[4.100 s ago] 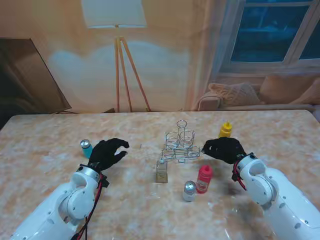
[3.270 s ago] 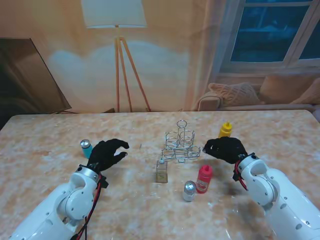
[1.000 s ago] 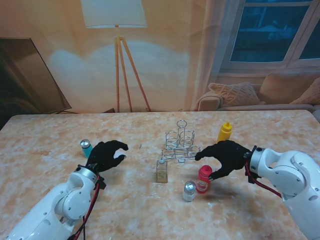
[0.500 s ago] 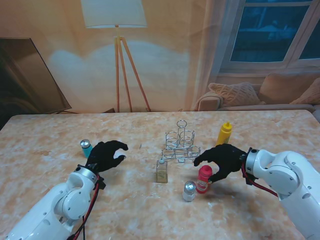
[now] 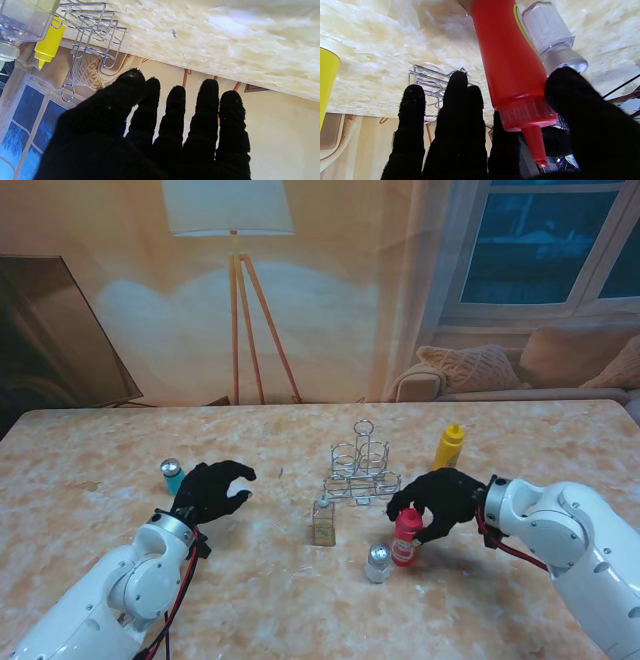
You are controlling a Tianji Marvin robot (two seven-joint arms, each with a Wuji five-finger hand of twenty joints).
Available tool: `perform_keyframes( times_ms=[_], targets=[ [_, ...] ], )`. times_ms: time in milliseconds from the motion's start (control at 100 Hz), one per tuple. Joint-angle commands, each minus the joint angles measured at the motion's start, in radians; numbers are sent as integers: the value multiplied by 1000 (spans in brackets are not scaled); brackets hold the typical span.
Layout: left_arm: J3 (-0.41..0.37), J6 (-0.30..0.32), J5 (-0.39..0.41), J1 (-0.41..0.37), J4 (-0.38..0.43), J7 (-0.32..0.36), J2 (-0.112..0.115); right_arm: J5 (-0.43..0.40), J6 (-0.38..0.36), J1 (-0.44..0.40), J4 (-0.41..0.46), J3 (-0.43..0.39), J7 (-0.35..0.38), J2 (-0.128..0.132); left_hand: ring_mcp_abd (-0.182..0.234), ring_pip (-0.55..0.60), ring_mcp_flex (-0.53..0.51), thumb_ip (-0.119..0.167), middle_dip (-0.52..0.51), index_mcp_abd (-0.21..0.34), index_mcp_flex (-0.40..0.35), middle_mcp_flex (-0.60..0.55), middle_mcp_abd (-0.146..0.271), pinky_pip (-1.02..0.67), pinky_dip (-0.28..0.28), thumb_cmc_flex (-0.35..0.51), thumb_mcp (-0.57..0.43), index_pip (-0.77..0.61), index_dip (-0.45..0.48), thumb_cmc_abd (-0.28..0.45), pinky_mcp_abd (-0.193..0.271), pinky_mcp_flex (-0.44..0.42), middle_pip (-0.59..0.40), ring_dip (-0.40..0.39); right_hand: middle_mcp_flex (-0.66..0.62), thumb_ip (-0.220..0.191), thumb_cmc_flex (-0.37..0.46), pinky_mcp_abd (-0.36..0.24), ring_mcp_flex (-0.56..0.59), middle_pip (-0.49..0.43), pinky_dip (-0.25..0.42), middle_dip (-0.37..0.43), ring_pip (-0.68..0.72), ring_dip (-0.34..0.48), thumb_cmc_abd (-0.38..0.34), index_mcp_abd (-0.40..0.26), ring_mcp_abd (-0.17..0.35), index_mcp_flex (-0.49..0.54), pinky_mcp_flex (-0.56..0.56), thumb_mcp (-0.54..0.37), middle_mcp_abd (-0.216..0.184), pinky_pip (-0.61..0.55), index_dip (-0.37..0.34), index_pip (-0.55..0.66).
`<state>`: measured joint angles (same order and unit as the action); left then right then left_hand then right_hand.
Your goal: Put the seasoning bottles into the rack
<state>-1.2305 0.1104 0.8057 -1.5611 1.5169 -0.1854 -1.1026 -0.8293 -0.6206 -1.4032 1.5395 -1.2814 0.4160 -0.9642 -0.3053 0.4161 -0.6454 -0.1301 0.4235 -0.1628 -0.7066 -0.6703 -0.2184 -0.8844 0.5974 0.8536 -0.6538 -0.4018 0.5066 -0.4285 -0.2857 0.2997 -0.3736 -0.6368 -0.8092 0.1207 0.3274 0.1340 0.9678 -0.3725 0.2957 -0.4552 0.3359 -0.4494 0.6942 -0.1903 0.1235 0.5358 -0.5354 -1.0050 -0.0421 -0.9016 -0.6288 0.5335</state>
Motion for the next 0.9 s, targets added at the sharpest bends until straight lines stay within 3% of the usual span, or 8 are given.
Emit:
perform_keyframes(
  times_ms=[0, 440, 470, 500, 600, 750, 890],
  targets=[
    [-2, -1, 4, -5, 9, 14, 0, 4, -2, -2, -5, 6, 17, -9, 4, -17, 27, 27, -11, 13, 18, 33, 17, 14, 2, -9, -38, 15, -8, -21, 0, -13, 12, -15, -39, 28, 27, -30, 39, -32, 21, -51, 30, -37, 56, -50, 39, 25, -23, -39, -42, -26, -21, 41],
    [-5, -3, 10, -9, 15, 13, 1, 10, 9, 18, -24, 35, 8, -11, 6, -16, 25, 23, -12, 15, 17, 31, 17, 13, 2, -7, -42, 7, -9, -27, 2, -10, 10, -15, -144, 39, 77, -74, 157, -184, 90, -158, 192, -170, 90, -158, 126, 98, -121, -89, -147, -63, -71, 212],
    [-5, -3, 11, -9, 15, 13, 1, 11, 10, 19, -26, 37, 7, -11, 7, -16, 25, 23, -12, 16, 17, 31, 18, 12, 2, -8, -42, 7, -9, -27, 2, -9, 10, -15, -155, 95, 96, -75, 165, -206, 101, -184, 217, -191, 103, -176, 137, 103, -127, -82, -157, -61, -61, 242],
    [-5, -3, 11, -9, 15, 12, 1, 12, 11, 20, -27, 38, 6, -12, 6, -16, 25, 22, -12, 16, 18, 32, 19, 13, 2, -8, -42, 6, -8, -27, 2, -10, 10, -15, -167, 124, 111, -76, 174, -211, 108, -221, 234, -214, 115, -194, 142, 108, -131, -83, -164, -60, -46, 266],
    [-5, -4, 12, -11, 17, 12, 1, 14, 14, 23, -31, 42, 1, -13, 8, -16, 25, 21, -12, 17, 18, 33, 19, 13, 2, -8, -41, 5, -7, -26, 2, -10, 11, -15, -206, 187, 152, -76, 197, -235, 120, -302, 291, -278, 140, -258, 159, 122, -146, -70, -185, -62, -39, 344],
    [-6, -4, 14, -12, 18, 11, 1, 29, 24, 26, -36, 49, -3, -15, 7, -16, 25, 20, -12, 17, 18, 32, 18, 12, 2, -7, -42, 3, -7, -28, 2, -8, 10, -16, -283, 213, 220, -82, 234, -251, 129, -356, 377, -308, 140, -343, 176, 165, -166, -42, -204, -73, -13, 436],
    [-7, -4, 15, -12, 19, 10, 1, 46, 34, 29, -40, 54, -1, -16, 7, -16, 25, 19, -12, 16, 18, 32, 19, 12, 1, -6, -42, 2, -6, -28, 2, -8, 9, -15, -308, 206, 251, -88, 249, -263, 134, -370, 411, -314, 126, -355, 177, 191, -179, -42, -203, -81, -8, 461]
  ],
)
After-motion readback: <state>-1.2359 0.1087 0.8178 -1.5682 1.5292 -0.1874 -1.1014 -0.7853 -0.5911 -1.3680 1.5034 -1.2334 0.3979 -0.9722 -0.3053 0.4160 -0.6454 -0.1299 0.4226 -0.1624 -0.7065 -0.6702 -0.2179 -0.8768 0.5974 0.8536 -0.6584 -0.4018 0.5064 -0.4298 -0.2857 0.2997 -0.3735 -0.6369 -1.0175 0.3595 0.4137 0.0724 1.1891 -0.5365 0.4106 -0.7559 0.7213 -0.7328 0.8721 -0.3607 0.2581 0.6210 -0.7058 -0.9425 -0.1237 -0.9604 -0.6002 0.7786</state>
